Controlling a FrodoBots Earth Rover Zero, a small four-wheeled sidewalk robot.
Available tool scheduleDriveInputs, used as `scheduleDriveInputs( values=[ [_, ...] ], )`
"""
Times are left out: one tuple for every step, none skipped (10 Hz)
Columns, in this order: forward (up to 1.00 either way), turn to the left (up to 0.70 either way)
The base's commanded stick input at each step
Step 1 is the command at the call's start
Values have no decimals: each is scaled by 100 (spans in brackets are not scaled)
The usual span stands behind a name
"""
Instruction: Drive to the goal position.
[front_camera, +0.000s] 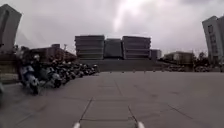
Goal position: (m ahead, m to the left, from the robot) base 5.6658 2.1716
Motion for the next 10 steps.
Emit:
scheduleDriveInputs(
  values=[
    [70, 0],
    [70, 0],
    [70, 12],
    [70, 26],
    [70, 0],
    [70, 0],
    [70, 0],
    [70, 0],
    [70, 0],
    [70, 0]
  ],
)
